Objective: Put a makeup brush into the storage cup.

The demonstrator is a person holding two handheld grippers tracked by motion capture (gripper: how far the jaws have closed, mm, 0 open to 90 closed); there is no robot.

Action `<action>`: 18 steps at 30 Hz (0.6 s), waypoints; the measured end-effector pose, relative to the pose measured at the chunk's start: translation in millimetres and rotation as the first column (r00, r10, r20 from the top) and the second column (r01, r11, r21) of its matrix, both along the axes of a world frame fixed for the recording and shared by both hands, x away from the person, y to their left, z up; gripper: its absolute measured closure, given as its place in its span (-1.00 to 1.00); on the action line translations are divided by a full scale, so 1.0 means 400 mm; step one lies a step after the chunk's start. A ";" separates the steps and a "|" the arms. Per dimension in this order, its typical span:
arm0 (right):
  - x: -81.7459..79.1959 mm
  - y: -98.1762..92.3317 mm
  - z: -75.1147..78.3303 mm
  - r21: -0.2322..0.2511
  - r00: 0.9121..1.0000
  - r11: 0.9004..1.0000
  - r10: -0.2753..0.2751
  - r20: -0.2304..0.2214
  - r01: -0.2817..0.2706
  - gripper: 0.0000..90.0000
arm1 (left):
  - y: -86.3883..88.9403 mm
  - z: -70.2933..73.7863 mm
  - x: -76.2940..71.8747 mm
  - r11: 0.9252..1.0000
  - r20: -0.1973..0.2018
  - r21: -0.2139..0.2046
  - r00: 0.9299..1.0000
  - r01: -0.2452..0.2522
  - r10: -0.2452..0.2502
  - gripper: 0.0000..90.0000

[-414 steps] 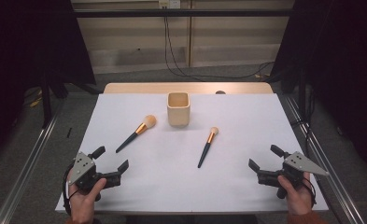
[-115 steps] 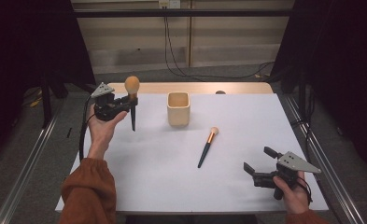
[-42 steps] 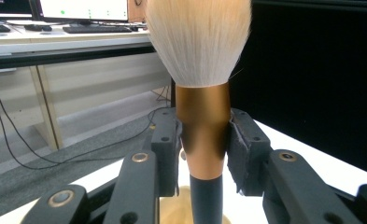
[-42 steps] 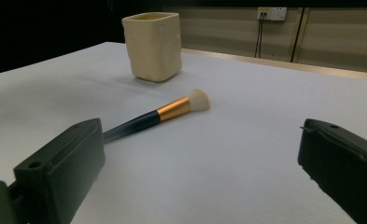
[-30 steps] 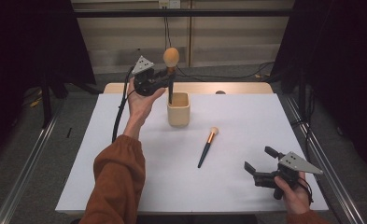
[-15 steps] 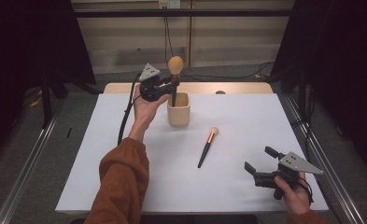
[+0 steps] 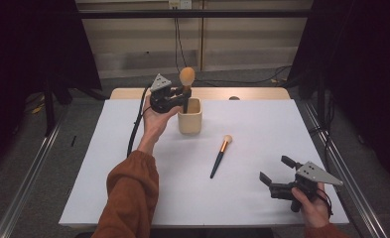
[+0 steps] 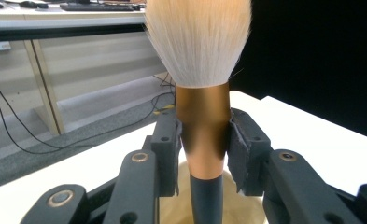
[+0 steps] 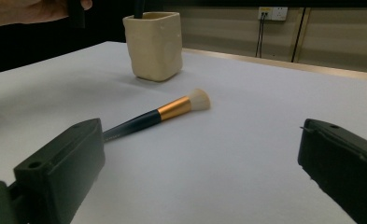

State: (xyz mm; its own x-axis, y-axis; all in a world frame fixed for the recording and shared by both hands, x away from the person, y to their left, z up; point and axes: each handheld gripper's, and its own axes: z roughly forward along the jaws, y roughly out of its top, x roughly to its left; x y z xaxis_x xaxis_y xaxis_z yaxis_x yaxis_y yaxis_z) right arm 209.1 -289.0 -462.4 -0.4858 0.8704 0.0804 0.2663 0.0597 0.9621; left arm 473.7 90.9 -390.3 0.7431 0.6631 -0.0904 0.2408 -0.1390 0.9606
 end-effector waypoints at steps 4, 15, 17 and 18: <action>0.000 0.000 -0.001 -0.003 1.000 1.000 0.000 0.000 0.000 -0.99 | 0.002 -0.013 -0.001 1.000 -0.018 0.014 1.000 -0.005 0.006 0.48; 0.001 0.001 -0.001 -0.002 1.000 1.000 0.000 -0.002 0.000 -0.99 | -0.010 -0.036 -0.005 0.999 -0.082 0.020 0.996 -0.028 0.029 0.46; 0.001 0.002 -0.001 -0.001 1.000 1.000 0.001 -0.002 -0.001 -0.99 | -0.011 -0.040 -0.006 0.999 -0.074 0.029 0.997 -0.028 0.030 0.38; 0.000 0.002 -0.001 -0.004 1.000 1.000 0.003 -0.001 -0.003 -0.99 | -0.010 -0.040 -0.007 0.999 -0.076 0.027 0.996 -0.034 0.036 0.27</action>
State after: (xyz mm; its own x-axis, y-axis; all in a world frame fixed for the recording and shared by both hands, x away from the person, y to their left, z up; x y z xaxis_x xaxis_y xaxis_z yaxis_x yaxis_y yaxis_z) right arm 209.3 -288.3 -462.8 -0.4880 0.8694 0.0775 0.2666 0.0640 0.9617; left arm 470.9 87.0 -406.4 0.7110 0.6913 -0.1289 0.3190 -0.1536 0.9352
